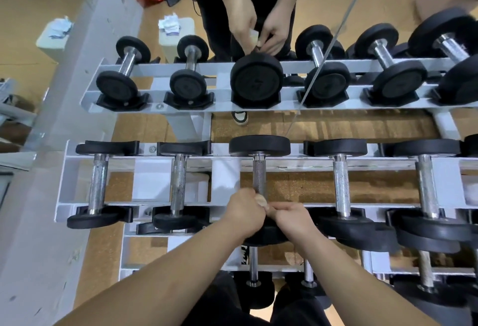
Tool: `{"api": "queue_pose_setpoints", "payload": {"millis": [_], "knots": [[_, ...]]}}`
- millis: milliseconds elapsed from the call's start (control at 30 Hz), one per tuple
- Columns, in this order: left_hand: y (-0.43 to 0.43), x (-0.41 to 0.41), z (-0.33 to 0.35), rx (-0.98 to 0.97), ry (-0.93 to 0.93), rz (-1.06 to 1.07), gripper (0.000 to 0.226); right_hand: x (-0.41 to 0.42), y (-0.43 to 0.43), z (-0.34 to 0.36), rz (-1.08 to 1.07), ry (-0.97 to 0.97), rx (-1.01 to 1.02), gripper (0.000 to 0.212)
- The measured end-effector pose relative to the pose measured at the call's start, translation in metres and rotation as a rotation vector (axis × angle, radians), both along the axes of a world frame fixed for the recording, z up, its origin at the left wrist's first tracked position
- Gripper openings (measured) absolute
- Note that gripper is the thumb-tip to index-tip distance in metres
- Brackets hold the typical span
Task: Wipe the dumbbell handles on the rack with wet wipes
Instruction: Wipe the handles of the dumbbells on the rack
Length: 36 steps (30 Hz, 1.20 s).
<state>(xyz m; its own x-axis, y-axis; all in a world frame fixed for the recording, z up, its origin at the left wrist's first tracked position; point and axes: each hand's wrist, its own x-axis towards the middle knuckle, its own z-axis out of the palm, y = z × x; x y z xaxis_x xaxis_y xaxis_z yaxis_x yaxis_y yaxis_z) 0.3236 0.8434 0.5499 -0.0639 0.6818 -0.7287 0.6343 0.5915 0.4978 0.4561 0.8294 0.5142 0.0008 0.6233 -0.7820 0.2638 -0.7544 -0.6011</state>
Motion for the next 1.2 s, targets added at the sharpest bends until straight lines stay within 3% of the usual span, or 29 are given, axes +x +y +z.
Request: {"api": "queue_pose_setpoints", "payload": {"millis": [100, 200, 233, 333, 400, 533, 600, 733, 800, 867, 1000, 1133, 1200], "knots": [[0.034, -0.001, 0.005, -0.004, -0.155, 0.302, 0.019, 0.006, 0.002, 0.003, 0.021, 0.042, -0.064, 0.018], [0.062, 0.014, 0.002, 0.164, -0.244, 0.655, 0.011, 0.009, 0.003, 0.003, 0.079, 0.034, -0.042, 0.019], [0.061, 0.021, -0.004, 0.205, -0.211, 0.671, 0.012, 0.009, 0.002, 0.002, 0.099, 0.024, -0.017, 0.021], [0.021, 0.041, 0.0, 0.225, -0.006, 0.401, 0.048, 0.009, 0.0, -0.005, 0.134, -0.036, 0.047, 0.041], [-0.002, 0.049, 0.007, 0.261, 0.049, 0.334, 0.066, 0.009, -0.001, -0.006, 0.119, -0.025, 0.061, 0.043], [0.032, 0.043, -0.008, 0.254, 0.012, 0.451, 0.034, 0.007, -0.004, -0.002, 0.121, -0.056, 0.067, 0.044], [0.049, 0.039, -0.012, 0.253, 0.007, 0.497, 0.026, 0.005, -0.004, 0.0, 0.098, -0.059, 0.056, 0.03], [0.009, 0.022, -0.001, 0.23, 0.027, 0.236, 0.05, 0.005, -0.005, 0.001, 0.066, -0.042, 0.045, 0.027], [-0.013, 0.005, 0.0, 0.111, -0.017, 0.09, 0.041, 0.005, -0.004, 0.003, 0.065, -0.042, 0.03, 0.029], [0.001, -0.006, -0.003, 0.031, -0.004, 0.017, 0.018, 0.003, -0.004, 0.007, 0.054, -0.05, 0.02, 0.03], [0.035, 0.001, -0.011, -0.02, -0.075, 0.284, 0.027, 0.001, -0.004, 0.006, 0.052, -0.074, 0.024, 0.03], [0.007, 0.006, -0.014, -0.095, -0.047, 0.186, 0.009, 0.002, -0.003, 0.002, 0.048, -0.081, 0.021, 0.029], [0.014, 0.004, -0.012, -0.105, -0.062, 0.281, 0.018, 0.002, -0.003, 0.003, 0.049, -0.088, 0.011, 0.029]]}}
